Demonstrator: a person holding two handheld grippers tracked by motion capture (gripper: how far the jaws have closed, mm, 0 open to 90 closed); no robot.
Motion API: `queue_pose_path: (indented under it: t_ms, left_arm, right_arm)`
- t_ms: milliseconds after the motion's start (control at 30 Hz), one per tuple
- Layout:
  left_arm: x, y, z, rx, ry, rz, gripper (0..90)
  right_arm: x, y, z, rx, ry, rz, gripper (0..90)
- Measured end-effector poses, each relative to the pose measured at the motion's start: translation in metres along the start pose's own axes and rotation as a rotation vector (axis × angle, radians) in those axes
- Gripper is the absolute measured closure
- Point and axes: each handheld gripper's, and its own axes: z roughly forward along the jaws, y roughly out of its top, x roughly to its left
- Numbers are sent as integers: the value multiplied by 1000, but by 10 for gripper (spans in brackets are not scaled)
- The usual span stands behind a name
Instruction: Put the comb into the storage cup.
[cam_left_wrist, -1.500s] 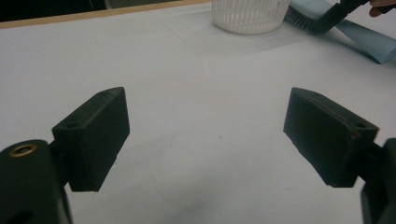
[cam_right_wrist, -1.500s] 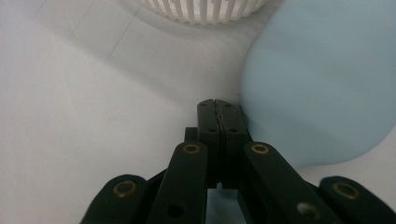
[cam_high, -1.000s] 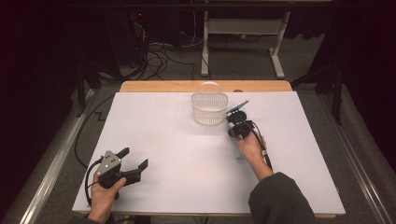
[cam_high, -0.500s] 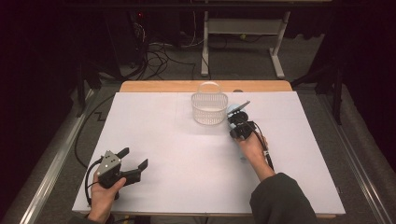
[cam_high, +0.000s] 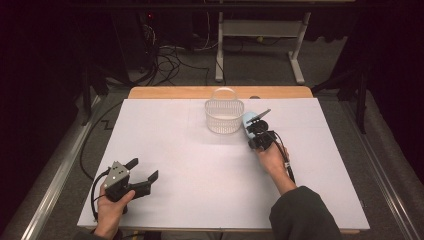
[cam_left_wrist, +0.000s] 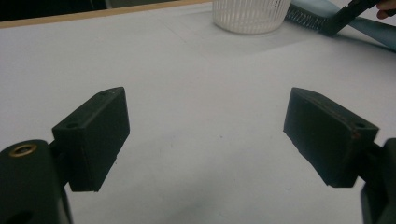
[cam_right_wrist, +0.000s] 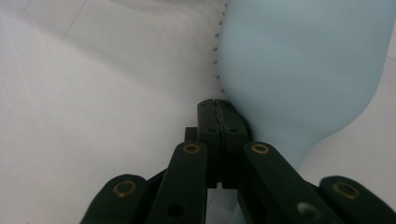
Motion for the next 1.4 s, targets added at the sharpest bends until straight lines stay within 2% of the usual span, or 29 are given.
queue_pose_path:
  t_ms: [633,833,1400]
  left_arm:
    - [0,0,1,3,-2,-3,155]
    - [0,0,1,3,-4,-2,155]
    - [0,0,1,5,-8,-3,155]
  right_arm:
    - [-2,-4,-1,0,4,-4,900]
    - [-2,-7,-5,-4,18,-6,900]
    - [-1,-19,-30,-68,85,-19,776]
